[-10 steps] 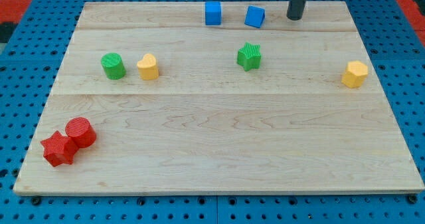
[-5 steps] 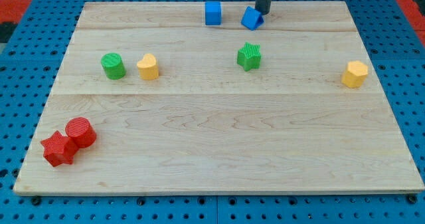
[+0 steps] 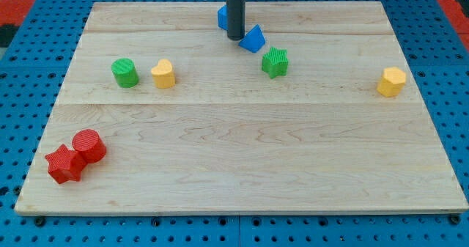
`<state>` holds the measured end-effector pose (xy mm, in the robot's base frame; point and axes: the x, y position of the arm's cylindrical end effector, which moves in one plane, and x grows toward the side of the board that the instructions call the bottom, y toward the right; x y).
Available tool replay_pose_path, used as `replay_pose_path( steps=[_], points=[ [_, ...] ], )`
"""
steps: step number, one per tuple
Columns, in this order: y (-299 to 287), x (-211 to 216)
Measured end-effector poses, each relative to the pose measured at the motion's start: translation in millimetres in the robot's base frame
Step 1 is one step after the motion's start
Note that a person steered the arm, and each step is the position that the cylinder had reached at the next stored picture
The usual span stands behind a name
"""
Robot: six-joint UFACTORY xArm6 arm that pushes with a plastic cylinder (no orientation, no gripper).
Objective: Place the blue blocks in between the red blocks and green star
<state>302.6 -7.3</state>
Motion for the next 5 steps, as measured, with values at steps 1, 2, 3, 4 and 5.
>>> replay_pose_path(
  steps=[1, 2, 3, 4, 5],
  points=[
    [-5, 28],
    [-5, 51],
    [-4, 72],
    [-11, 69],
    [-27, 18]
  ],
)
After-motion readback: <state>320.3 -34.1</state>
